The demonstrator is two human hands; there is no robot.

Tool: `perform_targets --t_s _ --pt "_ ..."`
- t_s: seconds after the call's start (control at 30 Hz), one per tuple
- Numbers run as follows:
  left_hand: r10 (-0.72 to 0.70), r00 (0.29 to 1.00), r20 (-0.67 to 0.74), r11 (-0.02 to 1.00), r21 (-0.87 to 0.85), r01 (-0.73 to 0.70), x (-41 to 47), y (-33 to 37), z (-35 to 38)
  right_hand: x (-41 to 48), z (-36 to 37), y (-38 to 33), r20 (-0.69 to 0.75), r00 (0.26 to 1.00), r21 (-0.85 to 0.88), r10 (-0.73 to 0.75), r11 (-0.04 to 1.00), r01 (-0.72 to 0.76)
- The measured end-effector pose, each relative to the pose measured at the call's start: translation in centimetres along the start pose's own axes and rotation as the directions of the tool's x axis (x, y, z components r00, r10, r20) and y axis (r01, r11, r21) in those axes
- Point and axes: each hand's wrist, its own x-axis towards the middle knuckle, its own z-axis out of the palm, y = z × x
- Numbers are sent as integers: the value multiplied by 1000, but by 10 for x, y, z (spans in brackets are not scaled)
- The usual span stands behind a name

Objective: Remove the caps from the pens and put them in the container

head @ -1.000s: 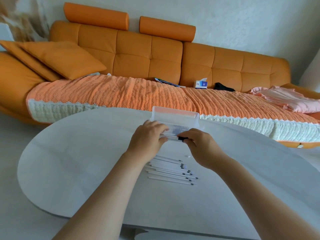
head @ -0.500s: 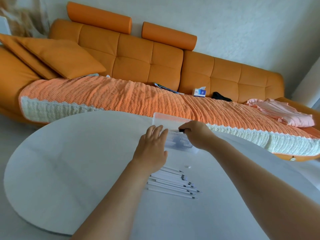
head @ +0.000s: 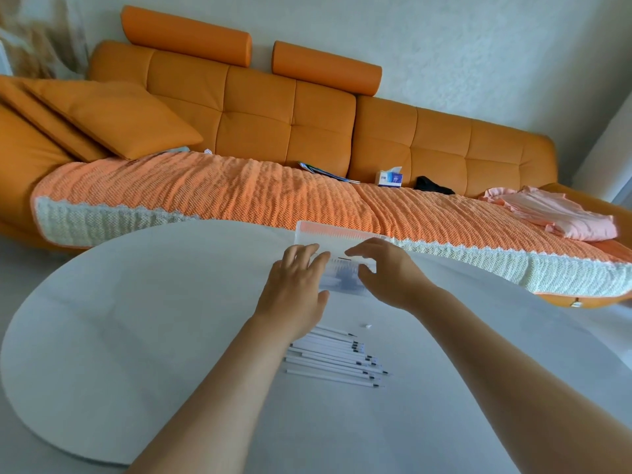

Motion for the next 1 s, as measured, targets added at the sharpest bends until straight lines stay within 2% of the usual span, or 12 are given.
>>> perform_targets --t_s 0.07,0.13,0.3,0.43,0.67,0.9,1.0 --pt "55 996 -65 998 -12 -56 0 3 -2 -13 -3 3 -111 991 -14 -77 997 76" --pt "89 993 -81 995 -40 -92 -1 8 -4 -28 -2 7 -138 985 -9 -106 994 106" --pt "85 992 93 989 -130 -73 -7 20 -3 -57 4 23 46 999 -54 5 999 -3" --pt "52 977 207 993 -111 -29 -10 23 -2 -65 8 33 145 985 -33 92 996 -88" --pt "14 942 336 997 -79 14 -10 21 1 -63 15 35 212 975 -74 64 996 -50" --pt "46 952 302 997 -73 -25 -9 26 7 -64 15 33 208 977 -93 38 996 -19" --pt "49 965 257 996 -80 -29 -9 27 8 -66 16 34 177 982 -10 67 998 -66"
